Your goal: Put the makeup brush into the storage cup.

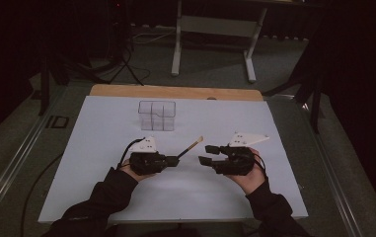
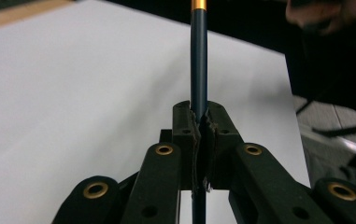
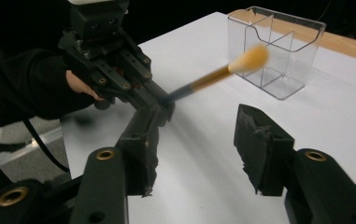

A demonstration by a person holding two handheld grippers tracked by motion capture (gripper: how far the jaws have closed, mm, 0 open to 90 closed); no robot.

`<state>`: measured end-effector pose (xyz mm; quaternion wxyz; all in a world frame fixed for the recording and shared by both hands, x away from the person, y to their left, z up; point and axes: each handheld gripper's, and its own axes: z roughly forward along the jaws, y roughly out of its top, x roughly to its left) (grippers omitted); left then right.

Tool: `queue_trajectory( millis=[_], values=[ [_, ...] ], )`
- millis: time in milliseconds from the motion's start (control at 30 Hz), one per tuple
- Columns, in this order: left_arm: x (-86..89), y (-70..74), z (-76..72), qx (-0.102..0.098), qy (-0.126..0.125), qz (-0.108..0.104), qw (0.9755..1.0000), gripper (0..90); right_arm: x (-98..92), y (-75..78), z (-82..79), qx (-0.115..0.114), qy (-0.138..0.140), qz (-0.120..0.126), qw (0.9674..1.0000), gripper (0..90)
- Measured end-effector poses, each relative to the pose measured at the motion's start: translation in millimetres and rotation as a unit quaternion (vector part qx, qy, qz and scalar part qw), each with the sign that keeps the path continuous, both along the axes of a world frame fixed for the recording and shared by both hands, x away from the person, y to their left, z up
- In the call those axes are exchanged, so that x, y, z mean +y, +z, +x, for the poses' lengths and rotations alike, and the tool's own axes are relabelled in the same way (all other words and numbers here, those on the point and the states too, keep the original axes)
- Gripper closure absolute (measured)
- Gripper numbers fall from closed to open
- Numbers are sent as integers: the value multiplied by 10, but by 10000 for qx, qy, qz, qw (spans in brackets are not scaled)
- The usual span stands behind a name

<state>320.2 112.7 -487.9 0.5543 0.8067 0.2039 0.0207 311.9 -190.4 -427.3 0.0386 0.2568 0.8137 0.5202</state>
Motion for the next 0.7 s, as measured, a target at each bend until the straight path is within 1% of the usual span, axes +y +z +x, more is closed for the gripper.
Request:
queue_trajectory(
  millis=[33,100,133,167,200,233,300,333,367,467,567,600,633,700],
  values=[
    [7,5,-2,-5,28,-118,9999,849,10,-16,15,83,32,90,9999,505],
    [20,13,4,64,38,-356,9993,849,27,-42,39,239,-19,255,9994,540],
    [35,18,6,95,53,-539,9985,848,37,-53,51,291,-20,363,9989,542],
    [45,17,12,143,28,-699,9974,848,51,-61,60,346,-85,468,9983,577],
    [45,17,12,143,28,-699,9974,848,62,-63,71,404,-115,543,9976,586],
    [61,17,12,138,30,-948,9954,848,72,-67,85,498,-164,707,9961,596],
    [67,11,10,118,-40,-1185,9929,848,86,-62,103,591,-209,915,9938,620],
    [68,10,1,40,-28,-1270,9919,848,96,-57,112,639,-211,1036,9923,621],
    [68,6,-4,18,-64,-1390,9903,848,109,-52,126,687,-194,1123,9911,625],
    [43,-1,-16,-62,-151,-1530,9881,848,160,-34,141,735,-139,1290,9888,627],
    [17,-13,-20,-67,-195,-1599,9869,848,217,-23,145,760,-61,1383,9874,630],
    [9,-16,-20,-41,-215,-1579,9872,848,235,-21,146,779,-20,1401,9871,633],
    [2,-20,-20,-56,-223,-1592,9870,848,248,-21,141,741,-25,1411,9872,656],
    [0,-25,-17,-35,-229,-1607,9867,848,263,-21,143,764,21,1418,9869,659]
  ],
)
